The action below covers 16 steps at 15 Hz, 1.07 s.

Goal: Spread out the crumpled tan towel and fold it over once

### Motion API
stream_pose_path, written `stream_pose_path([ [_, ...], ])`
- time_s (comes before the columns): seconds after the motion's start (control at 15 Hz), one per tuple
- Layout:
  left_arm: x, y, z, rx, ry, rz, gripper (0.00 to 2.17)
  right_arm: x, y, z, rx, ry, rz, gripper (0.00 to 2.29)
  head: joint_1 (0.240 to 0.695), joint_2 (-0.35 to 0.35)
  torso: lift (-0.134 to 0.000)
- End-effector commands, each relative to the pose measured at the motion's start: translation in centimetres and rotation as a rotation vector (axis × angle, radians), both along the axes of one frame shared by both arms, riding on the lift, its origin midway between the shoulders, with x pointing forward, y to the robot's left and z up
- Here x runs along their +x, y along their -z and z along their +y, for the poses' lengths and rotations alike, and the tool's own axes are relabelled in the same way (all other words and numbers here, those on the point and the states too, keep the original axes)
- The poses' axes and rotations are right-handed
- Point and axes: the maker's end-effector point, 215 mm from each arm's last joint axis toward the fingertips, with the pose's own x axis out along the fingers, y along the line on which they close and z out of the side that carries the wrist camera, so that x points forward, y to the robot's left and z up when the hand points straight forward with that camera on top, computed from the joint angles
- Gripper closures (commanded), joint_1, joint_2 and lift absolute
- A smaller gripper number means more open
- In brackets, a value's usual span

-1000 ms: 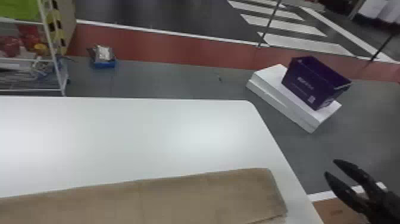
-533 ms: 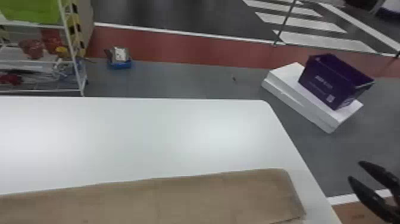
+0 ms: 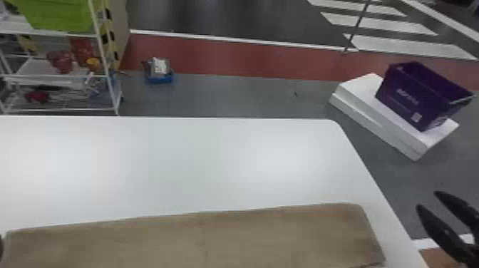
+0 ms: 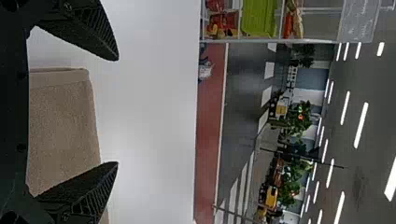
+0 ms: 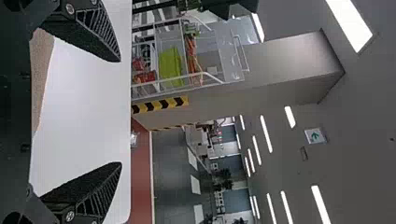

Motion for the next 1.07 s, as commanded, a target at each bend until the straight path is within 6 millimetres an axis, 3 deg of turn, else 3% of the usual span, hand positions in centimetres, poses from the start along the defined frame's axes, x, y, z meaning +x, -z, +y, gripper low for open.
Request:
stream_pose_path([
  [0.0, 0.5, 0.8, -1.8, 0.011, 0.014, 0.011, 0.1, 0.8, 0.4, 1.6, 0.015, 0.009, -0.001, 0.11, 0.695, -0.2, -0.124],
  [0.33, 2.5, 0.2, -6.3, 0.042, 0.042, -0.054, 0.09, 4.6, 1.8, 7.9, -0.019, -0.056, 0.088, 0.11, 0.695, -0.174, -0.124],
  [0.53, 3.4, 0.9, -8.6, 0.065, 0.039, -0.052, 0.08, 6.0, 2.4, 11.2, -0.047, -0.096, 0.122, 0.11, 0.695, -0.148, -0.124],
  [0.67, 3.7, 1.8, -8.9, 0.055, 0.036, -0.042, 0.08, 6.4, 2.4, 12.1, -0.061, -0.105, 0.119, 0.11, 0.695, -0.132, -0.124],
  [0.73, 3.8, 2.1, -8.8, 0.053, 0.033, -0.039, 0.08, 6.5, 1.8, 12.0, -0.083, -0.101, 0.092, 0.11, 0.695, -0.129, -0.124],
  [1.0, 4.0, 1.9, -8.9, 0.048, 0.036, -0.061, 0.08, 6.3, 2.7, 11.4, -0.078, -0.088, 0.136, 0.11, 0.695, -0.124, -0.124],
])
